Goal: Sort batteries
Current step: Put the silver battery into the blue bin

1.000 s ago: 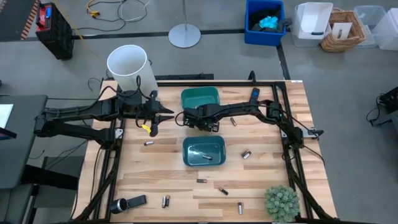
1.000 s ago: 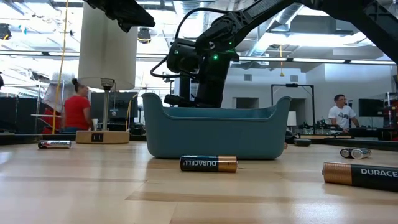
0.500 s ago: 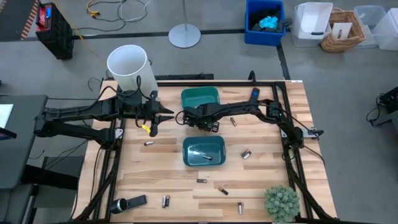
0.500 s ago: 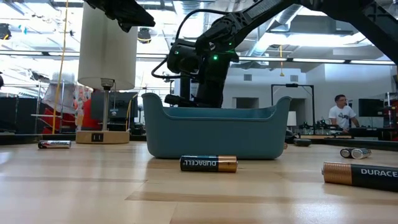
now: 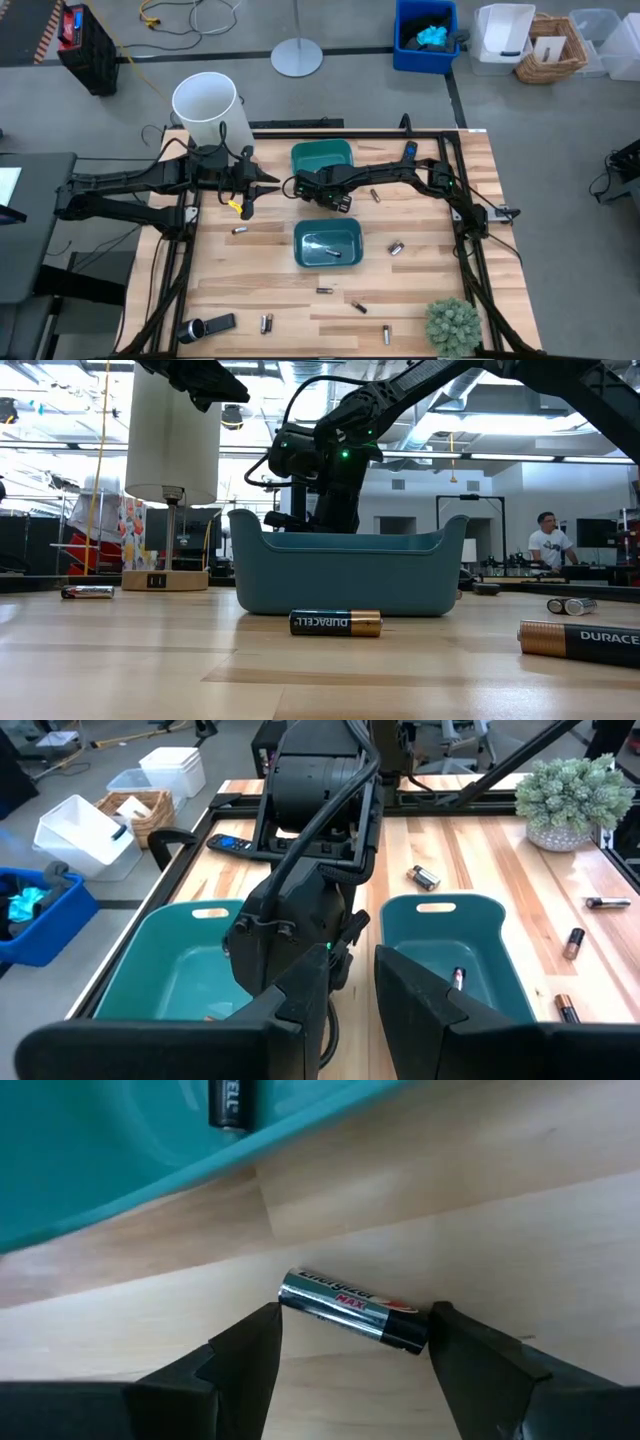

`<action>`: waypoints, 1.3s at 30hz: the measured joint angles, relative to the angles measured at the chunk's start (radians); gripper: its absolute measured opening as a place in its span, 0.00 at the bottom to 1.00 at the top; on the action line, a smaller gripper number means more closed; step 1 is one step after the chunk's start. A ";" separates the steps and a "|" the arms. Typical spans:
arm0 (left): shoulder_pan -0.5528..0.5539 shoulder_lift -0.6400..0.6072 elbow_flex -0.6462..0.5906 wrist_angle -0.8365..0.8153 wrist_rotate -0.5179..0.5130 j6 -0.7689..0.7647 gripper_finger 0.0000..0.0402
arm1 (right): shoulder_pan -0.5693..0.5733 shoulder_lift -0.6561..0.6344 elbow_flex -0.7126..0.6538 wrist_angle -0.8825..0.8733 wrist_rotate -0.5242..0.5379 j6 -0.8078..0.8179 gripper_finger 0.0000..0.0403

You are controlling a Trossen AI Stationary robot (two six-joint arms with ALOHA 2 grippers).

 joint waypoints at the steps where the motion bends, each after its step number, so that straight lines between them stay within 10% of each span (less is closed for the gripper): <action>1: 0.000 0.000 0.000 0.002 0.000 0.000 0.20 | -0.001 0.000 0.000 -0.001 0.000 0.011 0.67; 39: 0.000 0.000 0.000 0.029 0.000 0.057 0.20 | -0.021 -0.002 -0.016 -0.039 0.051 0.122 0.80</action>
